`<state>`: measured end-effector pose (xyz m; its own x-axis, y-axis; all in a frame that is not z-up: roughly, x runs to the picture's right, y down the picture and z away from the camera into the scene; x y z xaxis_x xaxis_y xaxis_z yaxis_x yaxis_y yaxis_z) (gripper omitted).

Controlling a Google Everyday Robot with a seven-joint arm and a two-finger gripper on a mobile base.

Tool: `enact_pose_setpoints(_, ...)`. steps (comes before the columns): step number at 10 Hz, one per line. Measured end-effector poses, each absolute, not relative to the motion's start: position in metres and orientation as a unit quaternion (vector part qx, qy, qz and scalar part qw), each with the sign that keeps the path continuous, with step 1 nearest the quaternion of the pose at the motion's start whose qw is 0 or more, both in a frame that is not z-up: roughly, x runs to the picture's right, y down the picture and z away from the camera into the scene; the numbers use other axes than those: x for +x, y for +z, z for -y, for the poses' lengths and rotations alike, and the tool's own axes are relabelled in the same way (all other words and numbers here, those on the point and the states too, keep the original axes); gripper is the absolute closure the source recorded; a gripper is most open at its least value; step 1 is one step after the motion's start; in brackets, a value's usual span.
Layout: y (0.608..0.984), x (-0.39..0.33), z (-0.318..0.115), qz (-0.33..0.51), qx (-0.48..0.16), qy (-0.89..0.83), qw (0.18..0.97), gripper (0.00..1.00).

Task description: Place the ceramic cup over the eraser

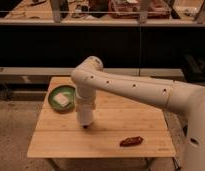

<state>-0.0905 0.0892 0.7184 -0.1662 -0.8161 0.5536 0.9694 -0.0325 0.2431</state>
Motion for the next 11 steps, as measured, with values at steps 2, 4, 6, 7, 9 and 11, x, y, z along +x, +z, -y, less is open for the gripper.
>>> enact_pose_setpoints(2,0.731,-0.095,-0.108,0.288,-0.145,-0.696,0.642,0.81)
enact_pose_setpoints(4,0.738,-0.104,-0.134,0.298,-0.159,-0.679,0.652,0.58)
enact_pose_setpoints(6,0.740,-0.108,-0.159,0.301,-0.169,-0.667,0.660,0.41)
enact_pose_setpoints(7,0.740,-0.112,-0.171,0.303,-0.174,-0.664,0.661,0.34)
enact_pose_setpoints(9,0.740,-0.113,-0.173,0.301,-0.174,-0.664,0.662,0.33)
enact_pose_setpoints(11,0.740,-0.112,-0.173,0.302,-0.174,-0.664,0.662,0.33)
